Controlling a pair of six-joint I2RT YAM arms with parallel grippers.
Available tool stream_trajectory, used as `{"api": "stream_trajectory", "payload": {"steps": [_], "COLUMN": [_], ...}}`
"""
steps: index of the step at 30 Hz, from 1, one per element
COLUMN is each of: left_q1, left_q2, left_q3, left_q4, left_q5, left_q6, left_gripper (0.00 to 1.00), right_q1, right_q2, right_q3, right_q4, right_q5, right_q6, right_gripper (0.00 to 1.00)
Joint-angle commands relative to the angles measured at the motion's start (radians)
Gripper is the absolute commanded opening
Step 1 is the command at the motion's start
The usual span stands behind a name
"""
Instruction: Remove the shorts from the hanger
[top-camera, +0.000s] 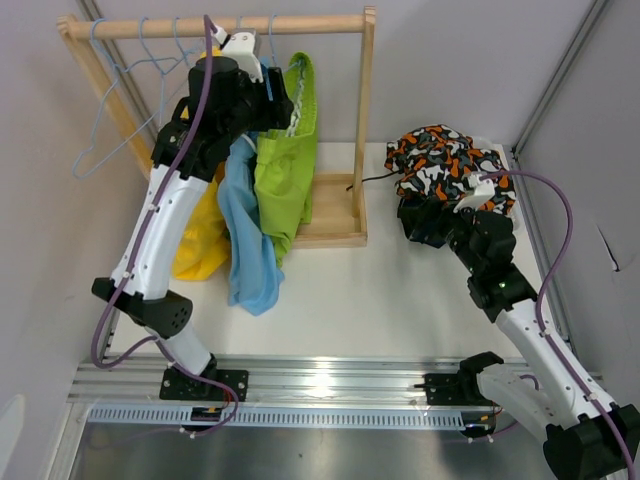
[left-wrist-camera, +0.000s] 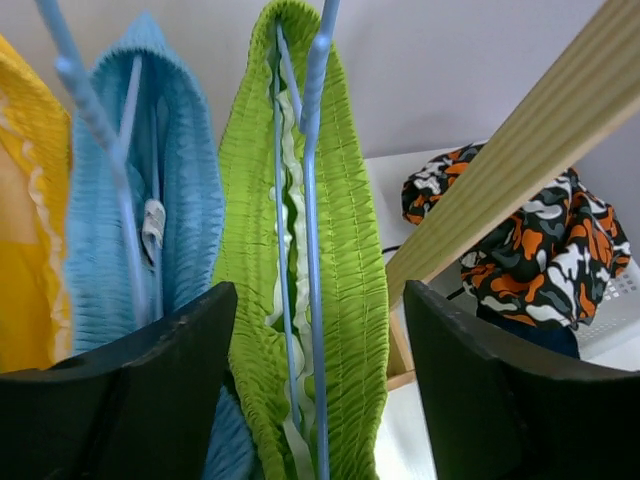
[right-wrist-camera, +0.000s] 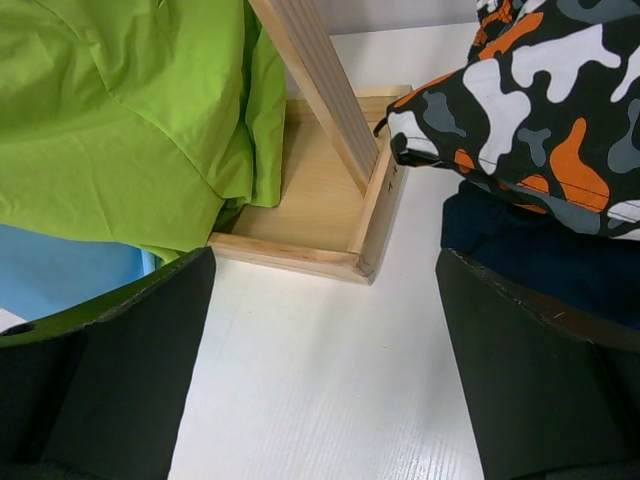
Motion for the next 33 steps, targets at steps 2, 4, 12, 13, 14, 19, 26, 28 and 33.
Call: {"api": "stream_trajectory", "payload": {"steps": [2,4,12,13,14,19,26,28,33], "left_q1": [-0.01,-0.01,-0.013,-0.013,-0.013,-0.016,-0.016,-0.016,-0.047], "left_q2": [0.034,0.051,0.037,0.033,0.028,-0.005,-0.099,-0.127,-0.399], "left_q3": [0.029,0.031,0.083,0.094,0.135,0.264,0.282,0.241,-0.133], "left_q4": [0.011,0.014,0.011,0.005,-0.001,-0.041,-0.074,-0.131,-0.104], "left_q5": [-0.065,-0.085,-0.159,-0.156,-0.153,-0.118,-0.038,-0.001,0.141], "left_q6": [0.034,0.042,0.087,0.098,0.107,0.163,0.155,0.144,0.147], "left_gripper": [0.65,0.52,0.0,0.0,0.0,0.0,0.0,0.0,0.0], "right_q1": [-0.006,-0.011,-0.029,-0.032,-0.031,-0.031,-0.031,-0.031,-0.023], "right_q2": [0.004,0.005,0.004,0.004,0.004,0.001,-0.013,-0.015,-0.016], "right_q3": [-0.007,-0.012,-0.015,-0.016,-0.018,0.001,0.067,0.094,0.145], "right_q4": [0.045,0.048,0.051,0.054,0.062,0.074,0.075,0.075,0.112], "right_q5": [-0.018,-0.018,-0.024,-0.027,-0.027,-0.035,-0.064,-0.109,-0.279], "right_q6": [-0.008,-0.009,-0.011,-0.008,-0.006,0.001,0.015,0.015,0.005], "right_gripper": [0.99,0.99,0.99,0.99,1.0,1.0,0.99,0.99,0.99]}}
